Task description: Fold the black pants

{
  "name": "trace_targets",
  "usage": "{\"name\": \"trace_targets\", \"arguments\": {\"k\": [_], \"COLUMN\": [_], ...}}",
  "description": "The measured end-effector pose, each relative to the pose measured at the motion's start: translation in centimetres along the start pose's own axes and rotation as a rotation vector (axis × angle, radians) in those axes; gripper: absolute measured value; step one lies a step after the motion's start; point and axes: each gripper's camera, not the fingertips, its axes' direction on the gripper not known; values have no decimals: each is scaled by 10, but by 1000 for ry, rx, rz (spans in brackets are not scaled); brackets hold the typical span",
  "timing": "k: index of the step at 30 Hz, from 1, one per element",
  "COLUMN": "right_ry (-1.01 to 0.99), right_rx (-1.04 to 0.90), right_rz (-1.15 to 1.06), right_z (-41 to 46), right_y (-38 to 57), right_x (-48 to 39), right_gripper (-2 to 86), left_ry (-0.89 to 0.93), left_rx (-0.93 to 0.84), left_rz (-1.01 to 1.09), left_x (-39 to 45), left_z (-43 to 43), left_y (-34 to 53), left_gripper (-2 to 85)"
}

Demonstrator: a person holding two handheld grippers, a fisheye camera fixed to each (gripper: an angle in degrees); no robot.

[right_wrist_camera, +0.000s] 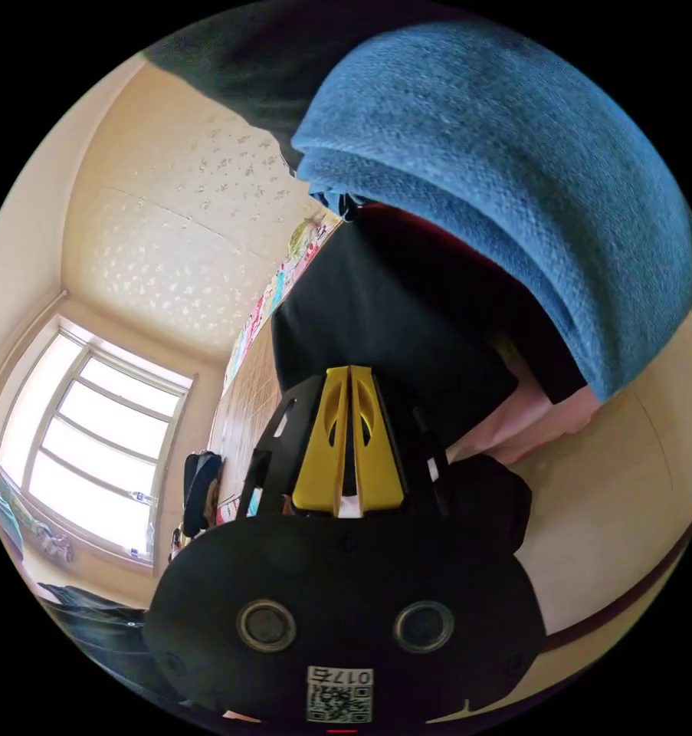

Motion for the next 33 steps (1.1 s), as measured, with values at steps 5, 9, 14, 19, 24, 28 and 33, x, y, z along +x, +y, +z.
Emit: {"name": "trace_targets", "arguments": {"k": [5, 9, 14, 19, 24, 28, 33], "right_ry": [30, 52, 153, 139, 224, 174, -56], "right_rx": [-8, 4, 21, 4, 26, -16, -360], "right_rz": [1, 13, -17, -4, -88, -317, -579], "right_z": [13, 19, 29, 32, 32, 60, 163], "right_y": [1, 5, 15, 19, 25, 29, 32], "right_x": [-3, -6, -29, -30, -59, -114, -194], "right_gripper": [2, 2, 3, 2, 3, 9, 34], "left_ry": [140, 171, 88, 126, 141, 203, 240], "left_rx": [-145, -298, -566, -876, -1281, -1606, -1729], "left_rz": [328, 460, 626, 744, 806, 798, 835], "left_x": [131, 207, 268, 268, 234, 191, 179], "left_z": [60, 139, 248, 290, 285, 262, 258], "left_y": [13, 64, 204, 352, 497, 594, 618], "left_gripper": [56, 55, 51, 52, 52, 51, 52]}}
